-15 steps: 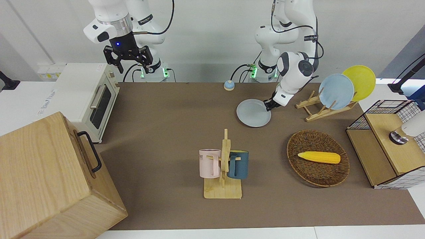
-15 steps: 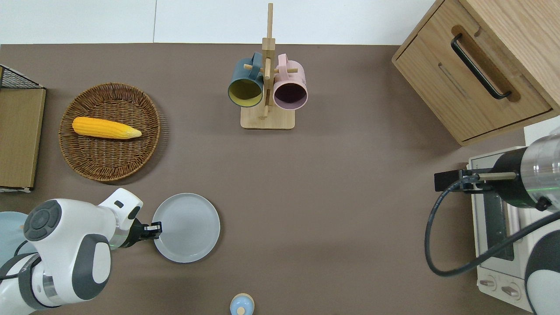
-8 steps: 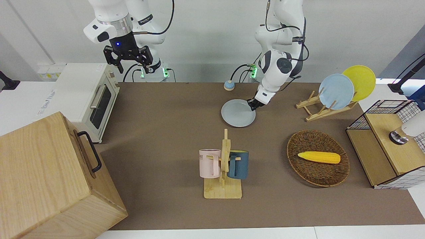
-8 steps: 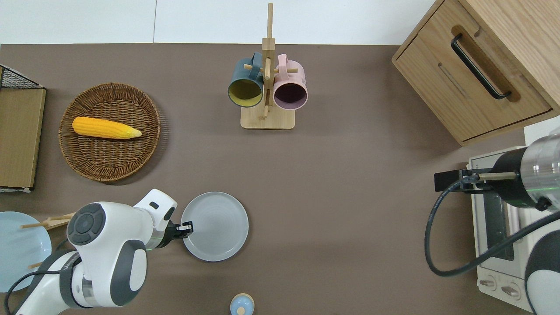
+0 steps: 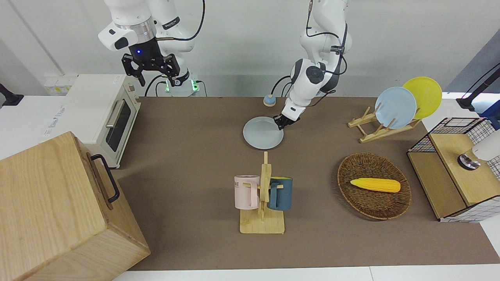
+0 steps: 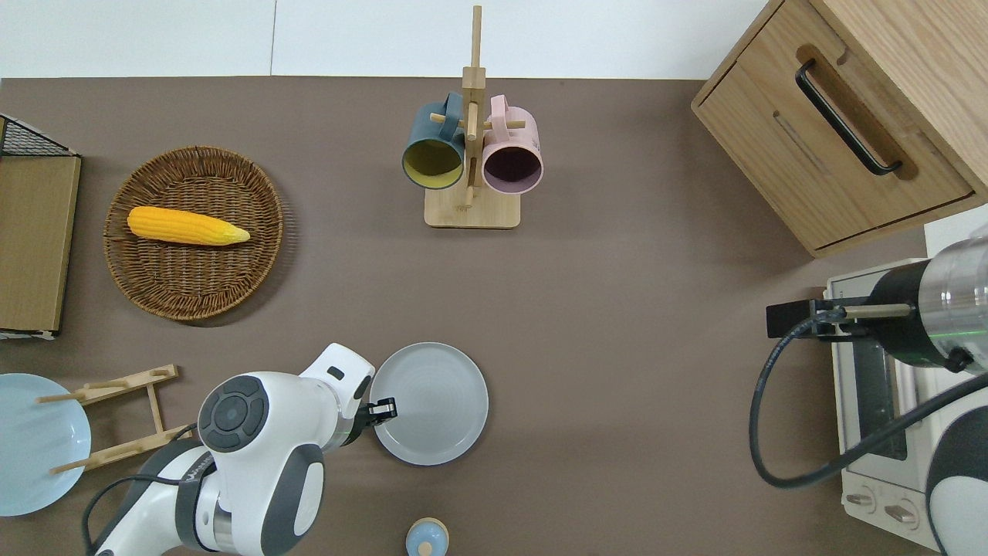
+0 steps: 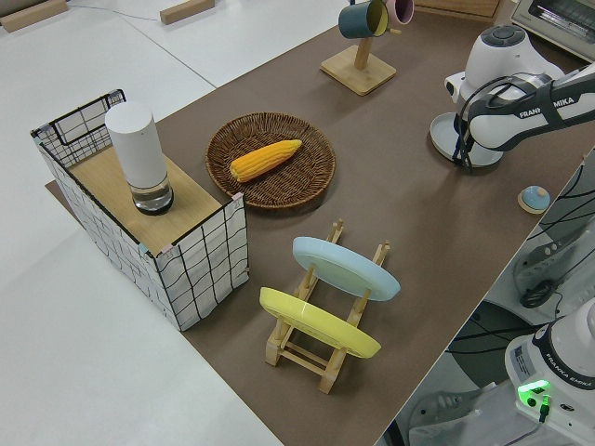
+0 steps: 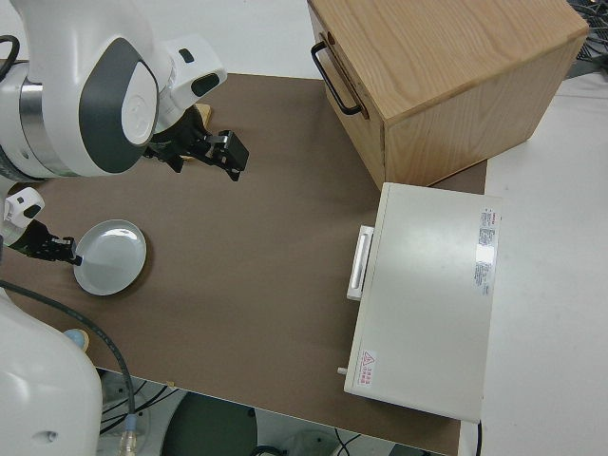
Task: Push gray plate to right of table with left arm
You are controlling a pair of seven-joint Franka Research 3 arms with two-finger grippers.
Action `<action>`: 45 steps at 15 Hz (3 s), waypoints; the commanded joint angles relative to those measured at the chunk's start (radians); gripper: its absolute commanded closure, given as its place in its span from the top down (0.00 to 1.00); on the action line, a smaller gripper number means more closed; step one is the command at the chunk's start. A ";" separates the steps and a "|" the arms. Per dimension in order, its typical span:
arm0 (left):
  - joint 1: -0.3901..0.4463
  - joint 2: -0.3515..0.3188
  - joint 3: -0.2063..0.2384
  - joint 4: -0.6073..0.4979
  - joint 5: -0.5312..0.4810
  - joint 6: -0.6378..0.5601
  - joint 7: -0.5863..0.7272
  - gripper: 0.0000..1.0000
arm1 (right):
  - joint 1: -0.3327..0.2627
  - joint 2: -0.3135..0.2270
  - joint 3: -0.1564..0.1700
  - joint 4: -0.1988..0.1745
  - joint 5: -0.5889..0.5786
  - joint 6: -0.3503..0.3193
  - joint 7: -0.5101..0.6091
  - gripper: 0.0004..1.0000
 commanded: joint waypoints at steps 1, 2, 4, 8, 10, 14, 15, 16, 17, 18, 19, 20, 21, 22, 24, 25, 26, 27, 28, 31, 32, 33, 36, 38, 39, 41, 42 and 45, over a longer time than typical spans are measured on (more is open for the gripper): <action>-0.101 0.081 0.017 0.077 -0.024 0.039 -0.117 0.00 | -0.024 -0.027 0.014 -0.027 0.021 0.000 0.012 1.00; -0.121 0.090 0.019 0.091 -0.026 0.042 -0.141 0.00 | -0.024 -0.027 0.014 -0.027 0.021 0.000 0.010 1.00; -0.151 0.109 0.019 0.123 -0.026 0.044 -0.186 0.00 | -0.024 -0.027 0.014 -0.027 0.021 0.000 0.010 1.00; -0.194 0.153 0.019 0.180 -0.027 0.060 -0.253 0.00 | -0.024 -0.027 0.014 -0.027 0.021 0.000 0.010 1.00; -0.219 0.175 0.019 0.205 -0.027 0.080 -0.290 0.00 | -0.026 -0.027 0.014 -0.027 0.021 0.000 0.012 1.00; -0.244 0.219 0.019 0.261 -0.029 0.084 -0.307 0.00 | -0.024 -0.027 0.014 -0.027 0.021 0.000 0.012 1.00; -0.247 0.219 0.019 0.268 -0.037 0.084 -0.307 0.00 | -0.024 -0.027 0.014 -0.027 0.021 0.000 0.012 1.00; -0.254 0.221 0.019 0.271 -0.041 0.090 -0.307 0.00 | -0.024 -0.027 0.014 -0.027 0.021 0.000 0.012 1.00; -0.256 0.222 0.019 0.271 -0.044 0.105 -0.307 0.00 | -0.024 -0.027 0.014 -0.027 0.021 0.000 0.010 1.00; -0.262 0.235 0.017 0.272 -0.044 0.122 -0.307 0.00 | -0.024 -0.027 0.014 -0.027 0.021 0.000 0.010 1.00; -0.267 0.244 0.017 0.277 -0.044 0.136 -0.307 0.00 | -0.024 -0.027 0.014 -0.027 0.021 0.000 0.010 1.00; -0.271 0.255 0.017 0.286 -0.044 0.145 -0.307 0.00 | -0.024 -0.027 0.014 -0.027 0.021 -0.001 0.012 1.00; -0.276 0.259 0.017 0.295 -0.044 0.146 -0.307 0.00 | -0.024 -0.027 0.014 -0.027 0.021 0.000 0.010 1.00; -0.280 0.267 0.017 0.304 -0.044 0.146 -0.307 0.00 | -0.024 -0.027 0.014 -0.027 0.021 0.000 0.010 1.00; -0.286 0.284 0.017 0.324 -0.044 0.150 -0.307 0.00 | -0.024 -0.027 0.014 -0.027 0.021 0.000 0.012 1.00; -0.294 0.294 0.017 0.335 -0.044 0.157 -0.307 0.00 | -0.024 -0.027 0.014 -0.027 0.021 0.000 0.012 1.00; -0.300 0.304 0.017 0.343 -0.046 0.165 -0.307 0.00 | -0.024 -0.027 0.014 -0.027 0.021 0.000 0.010 1.00; -0.308 0.320 0.017 0.360 -0.046 0.171 -0.307 0.00 | -0.024 -0.027 0.014 -0.027 0.021 -0.001 0.010 1.00; -0.314 0.334 0.017 0.375 -0.046 0.171 -0.309 0.03 | -0.024 -0.027 0.014 -0.027 0.021 0.000 0.010 1.00; -0.314 0.339 0.017 0.378 -0.050 0.171 -0.304 0.39 | -0.024 -0.027 0.014 -0.027 0.021 0.000 0.010 1.00; -0.314 0.338 0.017 0.377 -0.052 0.169 -0.301 0.61 | -0.024 -0.027 0.014 -0.027 0.021 0.000 0.012 1.00; -0.313 0.338 0.017 0.372 -0.052 0.169 -0.299 0.66 | -0.024 -0.027 0.014 -0.027 0.021 0.000 0.012 1.00; -0.299 0.331 0.008 0.370 -0.052 0.168 -0.305 0.98 | -0.024 -0.027 0.014 -0.027 0.021 0.000 0.012 1.00; -0.277 0.307 0.005 0.366 -0.052 0.150 -0.312 0.99 | -0.024 -0.027 0.014 -0.027 0.021 0.000 0.012 1.00; -0.250 0.272 0.003 0.361 -0.052 0.107 -0.310 0.99 | -0.024 -0.027 0.014 -0.027 0.021 0.000 0.010 1.00; -0.206 0.224 0.006 0.361 -0.049 0.009 -0.298 0.99 | -0.024 -0.027 0.014 -0.027 0.021 0.000 0.010 1.00; -0.190 0.204 0.011 0.363 -0.041 -0.031 -0.295 0.99 | -0.024 -0.027 0.014 -0.027 0.021 0.000 0.010 1.00; -0.123 0.149 0.017 0.364 -0.032 -0.149 -0.243 0.99 | -0.024 -0.027 0.014 -0.027 0.021 0.000 0.010 1.00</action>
